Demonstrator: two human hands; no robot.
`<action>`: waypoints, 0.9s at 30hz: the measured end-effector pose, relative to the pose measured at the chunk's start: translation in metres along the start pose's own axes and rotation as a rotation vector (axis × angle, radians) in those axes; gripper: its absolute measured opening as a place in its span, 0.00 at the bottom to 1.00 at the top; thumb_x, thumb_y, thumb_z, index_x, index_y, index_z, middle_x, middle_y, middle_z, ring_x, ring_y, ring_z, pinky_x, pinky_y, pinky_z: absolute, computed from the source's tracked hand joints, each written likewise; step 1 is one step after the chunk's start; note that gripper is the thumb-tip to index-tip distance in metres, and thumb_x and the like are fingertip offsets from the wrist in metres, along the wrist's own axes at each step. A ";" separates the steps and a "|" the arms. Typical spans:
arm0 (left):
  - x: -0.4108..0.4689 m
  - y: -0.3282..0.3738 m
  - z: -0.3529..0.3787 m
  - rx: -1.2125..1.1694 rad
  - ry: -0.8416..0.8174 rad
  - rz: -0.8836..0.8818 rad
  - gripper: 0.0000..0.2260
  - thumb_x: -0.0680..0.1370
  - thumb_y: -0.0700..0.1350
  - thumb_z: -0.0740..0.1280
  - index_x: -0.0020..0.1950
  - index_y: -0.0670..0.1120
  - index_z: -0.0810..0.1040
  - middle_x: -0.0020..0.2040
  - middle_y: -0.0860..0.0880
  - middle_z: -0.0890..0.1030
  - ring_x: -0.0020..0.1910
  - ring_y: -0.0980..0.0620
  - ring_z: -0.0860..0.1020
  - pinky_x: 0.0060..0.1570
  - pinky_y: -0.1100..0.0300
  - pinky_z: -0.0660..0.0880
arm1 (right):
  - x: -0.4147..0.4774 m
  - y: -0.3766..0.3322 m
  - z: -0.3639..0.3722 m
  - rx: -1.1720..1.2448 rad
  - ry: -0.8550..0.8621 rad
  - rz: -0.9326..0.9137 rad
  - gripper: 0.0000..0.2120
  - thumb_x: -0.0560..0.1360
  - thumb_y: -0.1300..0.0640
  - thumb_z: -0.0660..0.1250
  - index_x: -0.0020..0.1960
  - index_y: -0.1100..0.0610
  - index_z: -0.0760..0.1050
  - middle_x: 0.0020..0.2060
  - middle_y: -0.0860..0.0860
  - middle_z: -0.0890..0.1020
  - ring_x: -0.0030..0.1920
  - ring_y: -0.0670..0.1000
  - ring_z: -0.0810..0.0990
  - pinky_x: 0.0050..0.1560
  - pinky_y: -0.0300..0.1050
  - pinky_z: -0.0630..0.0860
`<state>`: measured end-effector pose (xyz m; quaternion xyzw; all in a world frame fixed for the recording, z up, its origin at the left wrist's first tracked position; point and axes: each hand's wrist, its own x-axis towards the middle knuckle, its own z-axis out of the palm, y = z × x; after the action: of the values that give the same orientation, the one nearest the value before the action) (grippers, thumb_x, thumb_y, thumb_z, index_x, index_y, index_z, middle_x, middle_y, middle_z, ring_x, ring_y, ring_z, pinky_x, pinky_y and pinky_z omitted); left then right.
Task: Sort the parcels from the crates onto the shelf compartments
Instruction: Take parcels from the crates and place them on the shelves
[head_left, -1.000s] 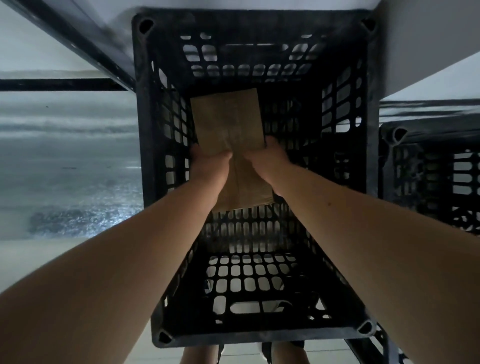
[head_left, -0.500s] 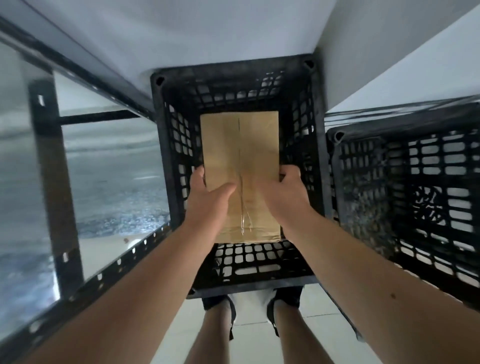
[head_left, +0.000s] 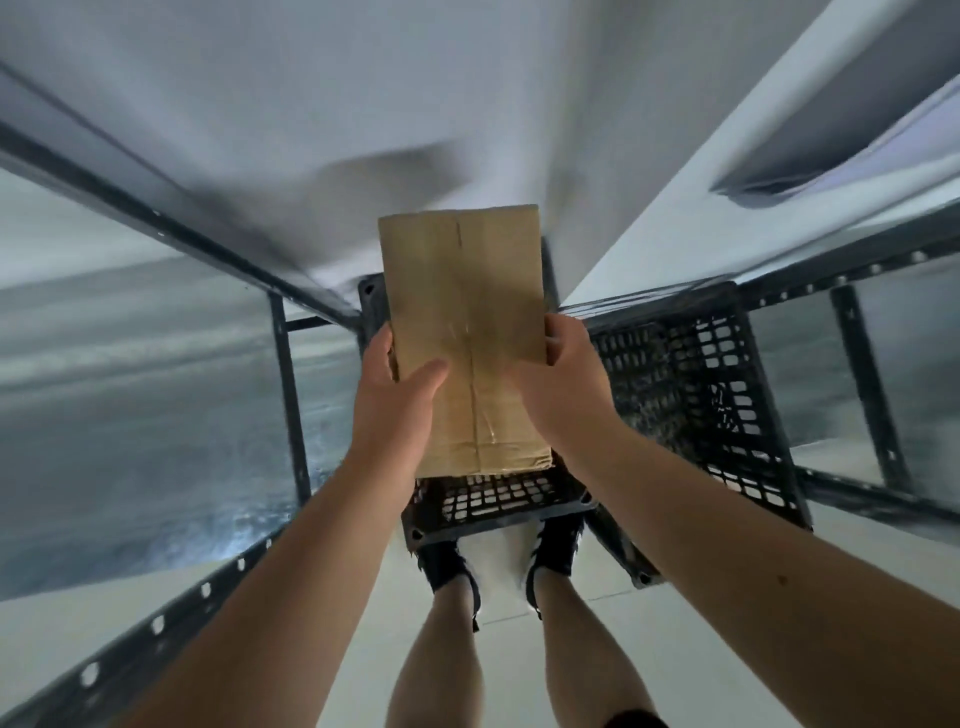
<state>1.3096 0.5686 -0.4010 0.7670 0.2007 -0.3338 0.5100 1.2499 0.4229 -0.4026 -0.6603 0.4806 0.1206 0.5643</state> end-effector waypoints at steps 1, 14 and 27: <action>-0.014 0.017 -0.006 -0.001 -0.009 0.019 0.43 0.66 0.61 0.73 0.80 0.62 0.65 0.72 0.55 0.78 0.70 0.50 0.78 0.72 0.40 0.73 | -0.014 -0.013 -0.007 0.027 0.013 -0.018 0.25 0.75 0.54 0.73 0.71 0.44 0.72 0.48 0.42 0.85 0.43 0.47 0.85 0.40 0.46 0.83; -0.214 0.150 -0.085 -0.076 -0.009 0.261 0.26 0.79 0.40 0.71 0.74 0.60 0.72 0.59 0.59 0.82 0.53 0.62 0.82 0.55 0.55 0.81 | -0.195 -0.146 -0.073 0.182 0.040 -0.248 0.23 0.77 0.60 0.71 0.69 0.44 0.72 0.51 0.40 0.83 0.46 0.44 0.83 0.40 0.38 0.77; -0.315 0.229 -0.130 -0.179 -0.030 0.522 0.26 0.78 0.54 0.71 0.76 0.59 0.72 0.70 0.53 0.80 0.66 0.47 0.80 0.64 0.42 0.80 | -0.304 -0.226 -0.127 0.198 0.030 -0.542 0.24 0.79 0.61 0.73 0.71 0.48 0.71 0.55 0.39 0.81 0.49 0.41 0.81 0.37 0.30 0.77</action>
<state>1.2783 0.6064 0.0061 0.7395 0.0173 -0.1835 0.6474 1.2211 0.4423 -0.0045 -0.7082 0.3044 -0.0917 0.6304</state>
